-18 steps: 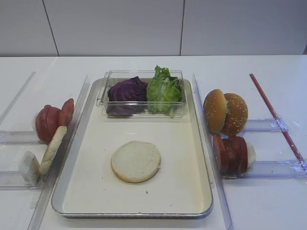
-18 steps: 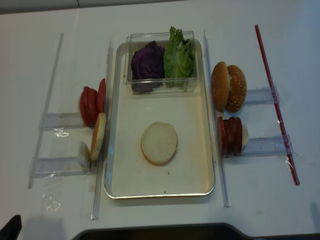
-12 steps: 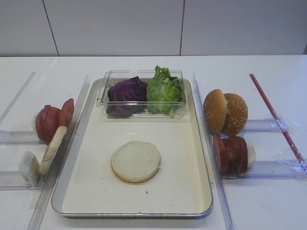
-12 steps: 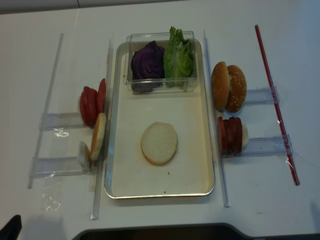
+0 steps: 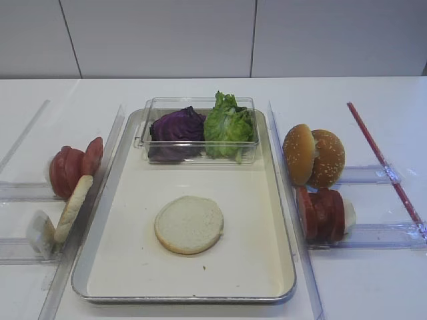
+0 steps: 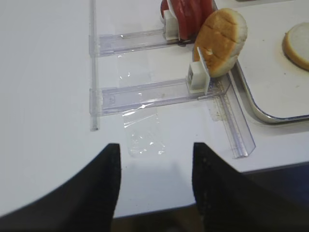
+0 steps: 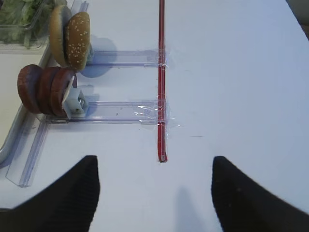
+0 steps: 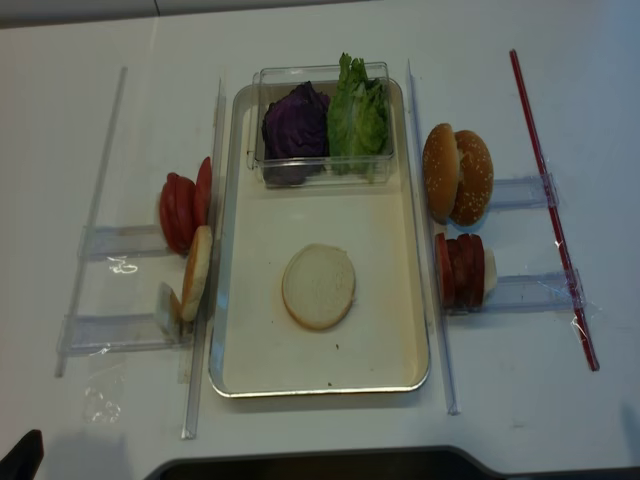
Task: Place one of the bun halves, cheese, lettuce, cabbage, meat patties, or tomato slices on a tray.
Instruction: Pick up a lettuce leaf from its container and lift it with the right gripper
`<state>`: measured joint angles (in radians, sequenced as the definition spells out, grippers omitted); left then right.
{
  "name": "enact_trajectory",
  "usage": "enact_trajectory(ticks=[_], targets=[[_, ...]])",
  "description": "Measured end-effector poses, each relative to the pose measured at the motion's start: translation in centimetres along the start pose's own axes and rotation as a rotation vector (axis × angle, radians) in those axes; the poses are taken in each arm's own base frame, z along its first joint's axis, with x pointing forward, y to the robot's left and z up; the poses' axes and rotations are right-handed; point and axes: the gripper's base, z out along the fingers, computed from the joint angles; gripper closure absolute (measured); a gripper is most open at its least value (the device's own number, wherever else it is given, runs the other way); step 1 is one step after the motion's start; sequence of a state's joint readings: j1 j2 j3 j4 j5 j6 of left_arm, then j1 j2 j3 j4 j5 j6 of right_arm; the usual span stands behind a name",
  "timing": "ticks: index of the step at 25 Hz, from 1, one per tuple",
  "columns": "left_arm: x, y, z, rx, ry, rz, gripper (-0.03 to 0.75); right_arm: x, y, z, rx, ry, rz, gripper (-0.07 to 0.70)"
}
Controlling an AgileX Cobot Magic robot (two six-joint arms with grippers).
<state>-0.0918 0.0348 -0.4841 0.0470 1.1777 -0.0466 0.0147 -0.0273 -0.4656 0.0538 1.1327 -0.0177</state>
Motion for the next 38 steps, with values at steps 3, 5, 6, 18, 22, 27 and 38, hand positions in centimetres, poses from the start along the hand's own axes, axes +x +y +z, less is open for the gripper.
enact_trajectory(ticks=[3, 5, 6, 18, 22, 27, 38], targets=[[0.0, 0.0, 0.0, 0.0, 0.0, 0.0, 0.362, 0.0, 0.0, 0.0, -0.002, -0.003, 0.001, 0.106], [0.0, 0.0, 0.0, 0.0, 0.0, 0.0, 0.362, -0.2, 0.1, -0.1, -0.006, -0.015, 0.003, 0.106], [0.0, 0.0, 0.0, 0.0, 0.0, 0.0, 0.362, -0.3, 0.1, -0.2, -0.007, -0.025, 0.003, 0.106], [0.0, 0.0, 0.0, 0.0, 0.0, 0.0, 0.362, -5.6, 0.3, -1.8, -0.017, -0.02, 0.0, 0.106], [0.0, 0.0, 0.0, 0.0, 0.0, 0.0, 0.362, -8.6, 0.6, -1.8, -0.047, 0.021, -0.012, 0.106], [0.0, 0.0, 0.0, 0.0, 0.0, 0.0, 0.362, -12.4, 0.6, -1.3, -0.057, 0.15, -0.027, 0.106], [0.0, 0.0, 0.0, 0.0, 0.0, 0.0, 0.362, -19.9, 1.3, 4.5, -0.115, 0.34, -0.073, 0.127]])
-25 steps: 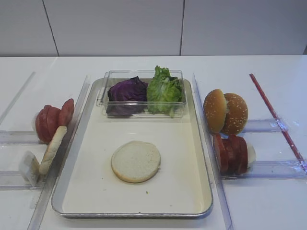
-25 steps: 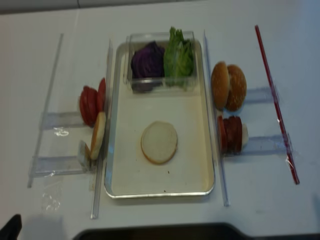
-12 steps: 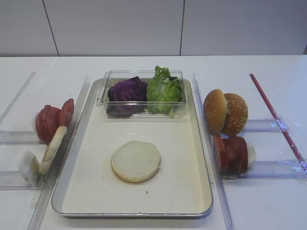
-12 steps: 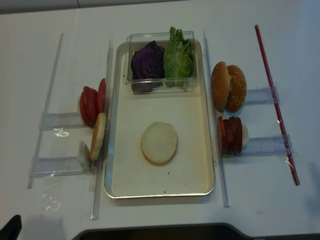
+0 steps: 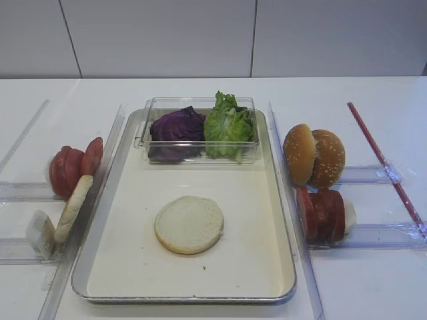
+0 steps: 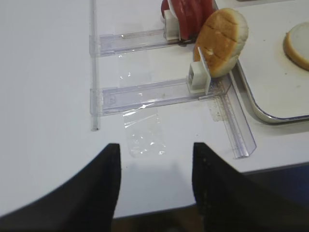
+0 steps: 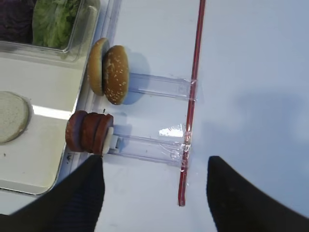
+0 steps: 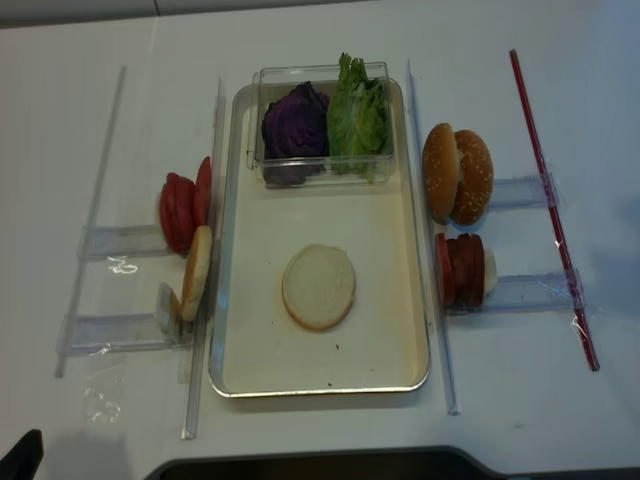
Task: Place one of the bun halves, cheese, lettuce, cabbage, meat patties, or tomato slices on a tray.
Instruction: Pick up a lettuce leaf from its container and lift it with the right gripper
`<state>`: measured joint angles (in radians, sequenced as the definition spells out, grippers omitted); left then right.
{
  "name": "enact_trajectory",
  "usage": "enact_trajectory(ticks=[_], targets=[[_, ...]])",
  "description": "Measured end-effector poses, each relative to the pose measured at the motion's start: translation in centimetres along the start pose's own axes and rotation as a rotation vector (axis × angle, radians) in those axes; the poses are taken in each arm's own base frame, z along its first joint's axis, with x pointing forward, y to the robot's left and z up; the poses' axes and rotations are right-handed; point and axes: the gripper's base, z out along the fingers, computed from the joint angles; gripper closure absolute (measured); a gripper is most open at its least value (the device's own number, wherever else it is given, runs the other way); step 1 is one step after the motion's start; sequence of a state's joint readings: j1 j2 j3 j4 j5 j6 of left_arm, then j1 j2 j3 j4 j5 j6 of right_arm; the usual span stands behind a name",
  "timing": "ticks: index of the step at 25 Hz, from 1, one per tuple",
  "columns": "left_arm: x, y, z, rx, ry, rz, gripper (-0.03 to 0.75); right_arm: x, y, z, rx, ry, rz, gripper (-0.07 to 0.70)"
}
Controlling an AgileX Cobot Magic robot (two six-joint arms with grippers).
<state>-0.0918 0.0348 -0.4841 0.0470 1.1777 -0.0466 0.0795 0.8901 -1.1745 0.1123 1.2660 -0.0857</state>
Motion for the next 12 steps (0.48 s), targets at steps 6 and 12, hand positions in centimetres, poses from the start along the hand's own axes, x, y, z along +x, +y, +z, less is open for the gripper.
enact_trajectory(ticks=[6, 12], targets=[[0.0, 0.0, 0.0, 0.0, 0.0, 0.0, 0.362, -4.7, 0.5, 2.8, -0.064, 0.059, -0.021, 0.165], [0.0, 0.0, 0.0, 0.0, 0.0, 0.0, 0.362, -9.1, 1.2, 6.9, -0.161, 0.117, -0.004, 0.166]])
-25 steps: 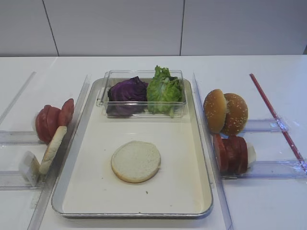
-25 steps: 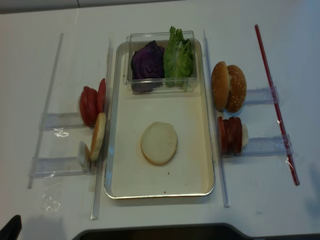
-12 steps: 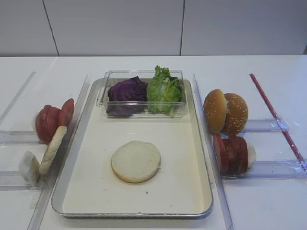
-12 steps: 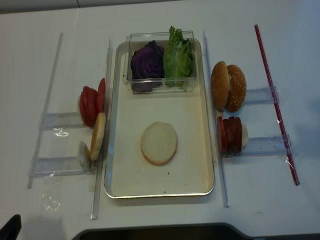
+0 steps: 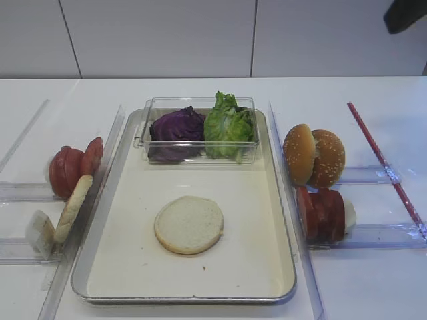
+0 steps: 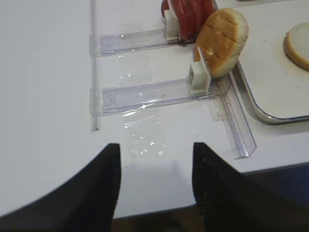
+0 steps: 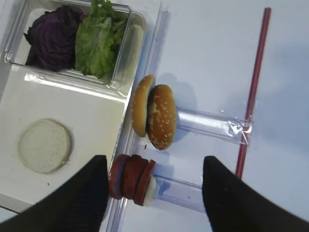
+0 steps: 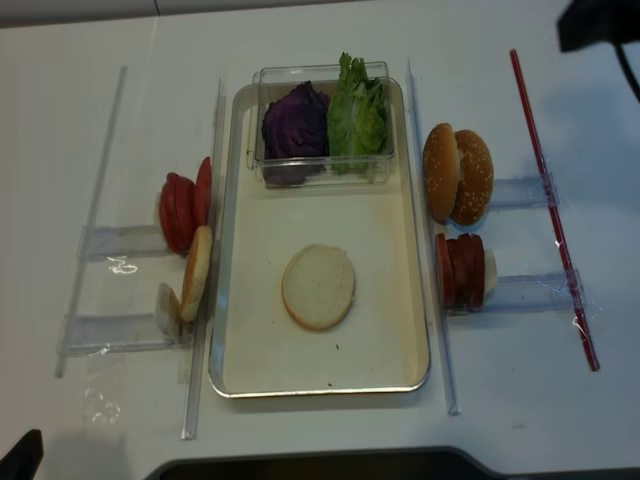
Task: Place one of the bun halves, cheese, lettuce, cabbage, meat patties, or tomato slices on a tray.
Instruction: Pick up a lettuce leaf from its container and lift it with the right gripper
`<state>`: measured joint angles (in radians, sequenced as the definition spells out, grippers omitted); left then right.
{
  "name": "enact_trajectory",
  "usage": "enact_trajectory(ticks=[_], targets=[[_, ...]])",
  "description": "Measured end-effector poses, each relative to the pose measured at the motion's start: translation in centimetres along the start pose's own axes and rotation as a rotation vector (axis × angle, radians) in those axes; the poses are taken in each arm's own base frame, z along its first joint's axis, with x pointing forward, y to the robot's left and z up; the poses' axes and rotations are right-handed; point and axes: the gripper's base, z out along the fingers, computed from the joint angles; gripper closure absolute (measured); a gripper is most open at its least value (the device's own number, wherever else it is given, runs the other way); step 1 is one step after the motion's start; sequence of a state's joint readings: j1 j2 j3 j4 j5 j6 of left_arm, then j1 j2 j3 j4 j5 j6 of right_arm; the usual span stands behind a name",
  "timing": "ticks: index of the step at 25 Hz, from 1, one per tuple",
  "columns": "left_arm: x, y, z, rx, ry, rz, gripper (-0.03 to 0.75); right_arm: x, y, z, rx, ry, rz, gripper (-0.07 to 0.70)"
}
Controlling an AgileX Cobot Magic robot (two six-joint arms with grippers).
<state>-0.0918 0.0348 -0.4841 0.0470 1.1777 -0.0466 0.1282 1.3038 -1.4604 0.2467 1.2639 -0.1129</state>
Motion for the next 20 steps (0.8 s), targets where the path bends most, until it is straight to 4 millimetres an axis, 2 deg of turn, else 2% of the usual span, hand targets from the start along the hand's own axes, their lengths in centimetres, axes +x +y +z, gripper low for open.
enact_trajectory(ticks=[6, 7, 9, 13, 20], targets=[[0.0, 0.0, 0.0, 0.0, 0.0, 0.0, 0.362, -4.1, 1.5, 4.0, -0.053, 0.047, -0.062, 0.166], [0.0, 0.0, 0.0, 0.0, 0.0, 0.0, 0.362, -5.3, 2.3, 5.5, -0.067, 0.063, -0.084, 0.166], [0.0, 0.0, 0.0, 0.0, 0.0, 0.0, 0.362, -5.8, 2.7, 5.9, -0.073, 0.062, -0.093, 0.166], [0.0, 0.0, 0.0, 0.0, 0.0, 0.0, 0.362, -7.6, 4.0, 8.4, -0.095, 0.077, -0.115, 0.166], [0.0, 0.0, 0.0, 0.0, 0.0, 0.0, 0.362, -9.3, 6.3, 12.3, -0.127, 0.109, -0.16, 0.166]])
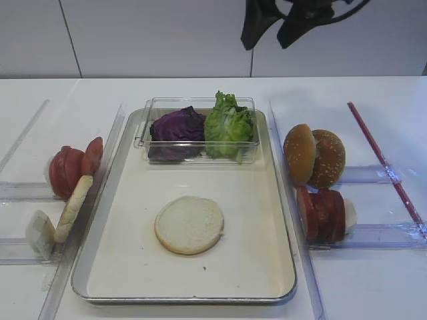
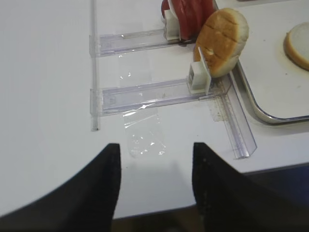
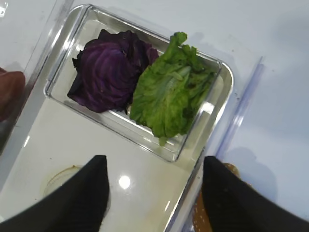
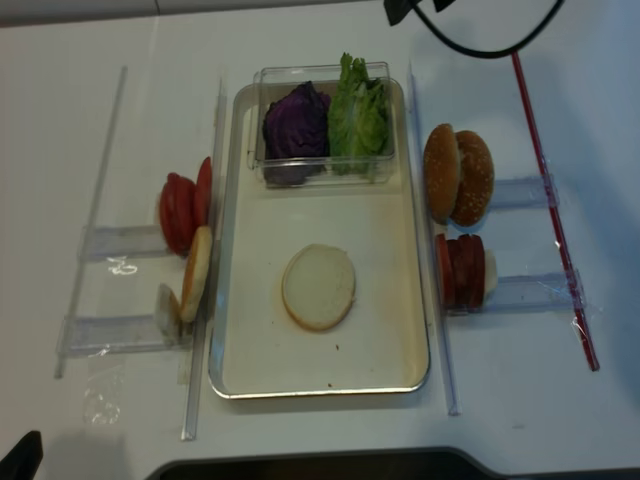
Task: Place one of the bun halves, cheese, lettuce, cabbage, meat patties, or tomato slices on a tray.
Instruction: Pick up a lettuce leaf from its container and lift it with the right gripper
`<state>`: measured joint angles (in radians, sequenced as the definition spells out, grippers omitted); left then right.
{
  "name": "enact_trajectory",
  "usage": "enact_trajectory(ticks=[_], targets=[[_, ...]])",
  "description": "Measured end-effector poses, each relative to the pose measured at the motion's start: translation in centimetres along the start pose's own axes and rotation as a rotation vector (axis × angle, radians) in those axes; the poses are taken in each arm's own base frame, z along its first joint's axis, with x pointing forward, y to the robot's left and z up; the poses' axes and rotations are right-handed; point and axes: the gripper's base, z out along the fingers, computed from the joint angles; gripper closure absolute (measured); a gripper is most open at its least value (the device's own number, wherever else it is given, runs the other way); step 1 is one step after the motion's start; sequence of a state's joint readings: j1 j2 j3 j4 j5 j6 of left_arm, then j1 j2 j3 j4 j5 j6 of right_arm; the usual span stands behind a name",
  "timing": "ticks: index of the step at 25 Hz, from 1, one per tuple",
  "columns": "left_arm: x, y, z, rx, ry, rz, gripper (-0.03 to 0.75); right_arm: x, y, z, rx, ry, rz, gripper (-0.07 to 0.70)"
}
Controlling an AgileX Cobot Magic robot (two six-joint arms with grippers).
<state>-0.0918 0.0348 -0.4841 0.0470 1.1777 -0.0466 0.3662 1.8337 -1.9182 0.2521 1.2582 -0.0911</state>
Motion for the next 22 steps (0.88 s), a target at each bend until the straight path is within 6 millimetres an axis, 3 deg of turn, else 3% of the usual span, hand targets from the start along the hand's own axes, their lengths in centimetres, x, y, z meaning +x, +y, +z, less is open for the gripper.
enact_trajectory(ticks=[10, 22], targets=[[0.0, 0.0, 0.0, 0.0, 0.0, 0.0, 0.362, -2.5, 0.7, 6.0, -0.025, 0.042, -0.007, 0.166], [0.0, 0.0, 0.0, 0.0, 0.0, 0.0, 0.362, -2.1, -0.6, 11.4, -0.013, 0.141, 0.014, 0.166]])
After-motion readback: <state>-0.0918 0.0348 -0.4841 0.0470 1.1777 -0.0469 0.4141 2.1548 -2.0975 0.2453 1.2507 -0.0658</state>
